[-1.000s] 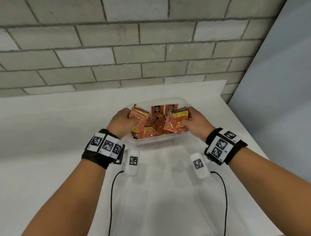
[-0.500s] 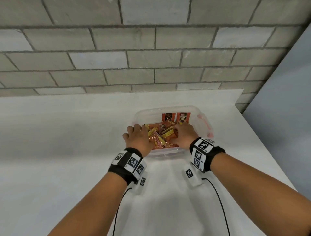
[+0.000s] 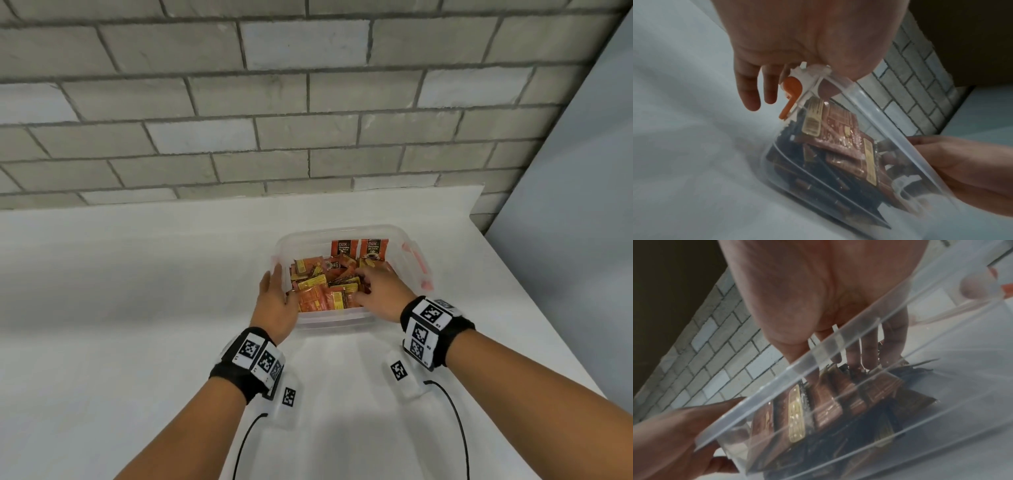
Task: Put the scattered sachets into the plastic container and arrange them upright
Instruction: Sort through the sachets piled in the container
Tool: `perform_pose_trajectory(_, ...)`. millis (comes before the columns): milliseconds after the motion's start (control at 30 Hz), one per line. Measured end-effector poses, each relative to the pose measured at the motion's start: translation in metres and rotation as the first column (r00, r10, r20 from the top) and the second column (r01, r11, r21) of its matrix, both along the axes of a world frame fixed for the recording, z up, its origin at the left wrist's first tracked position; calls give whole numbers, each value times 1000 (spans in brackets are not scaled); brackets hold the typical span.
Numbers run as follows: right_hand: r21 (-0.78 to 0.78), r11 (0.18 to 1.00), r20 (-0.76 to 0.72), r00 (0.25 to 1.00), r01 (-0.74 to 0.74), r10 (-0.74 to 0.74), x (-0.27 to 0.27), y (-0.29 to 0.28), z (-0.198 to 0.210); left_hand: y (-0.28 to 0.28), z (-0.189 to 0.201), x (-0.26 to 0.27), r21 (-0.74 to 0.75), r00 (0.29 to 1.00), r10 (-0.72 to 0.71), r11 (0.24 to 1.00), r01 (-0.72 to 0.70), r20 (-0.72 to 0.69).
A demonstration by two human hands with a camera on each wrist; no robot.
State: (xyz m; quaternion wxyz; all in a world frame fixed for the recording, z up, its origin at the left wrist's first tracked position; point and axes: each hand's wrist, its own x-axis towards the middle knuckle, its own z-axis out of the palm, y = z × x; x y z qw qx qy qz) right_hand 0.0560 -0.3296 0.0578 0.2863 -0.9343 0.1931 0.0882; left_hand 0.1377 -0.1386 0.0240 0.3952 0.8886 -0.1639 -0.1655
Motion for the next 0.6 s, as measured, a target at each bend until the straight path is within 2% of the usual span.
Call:
perform_pose_trajectory(167,-45,997,-10,997,-71,70,-43,12,1,25,-2,-46,41,998,-27,999,25,55)
perform_pose_trajectory(267,34,992,-32,991,-125,126,-72,16,0,45,9,-69,-27,999,34,999,-33,40)
perform_pose_trajectory(333,108,988,-9,994,-108,110,-88,17,3,57,17,-76,-105,995,102,989,-102,-7)
perform_pose_trajectory(433,152,983,107,987,105,-122,-95,12,9,68,24,-73,-175,969,196,959,-222,-152)
perform_pose_trajectory(467,193,967,106,976,168,-191,-94,11,11,69,24,-69,-193,951,205,948,-251,-232)
perform_pose_trajectory(533,284,929,-1,969,238,-248,-91,15,13,65,22,-66,-219,897,173,935,-279,-406)
perform_pose_trajectory(600,351,893,-110,959,283,-261,-87,19,12,59,19,-68,-231,859,105,940,-250,-502)
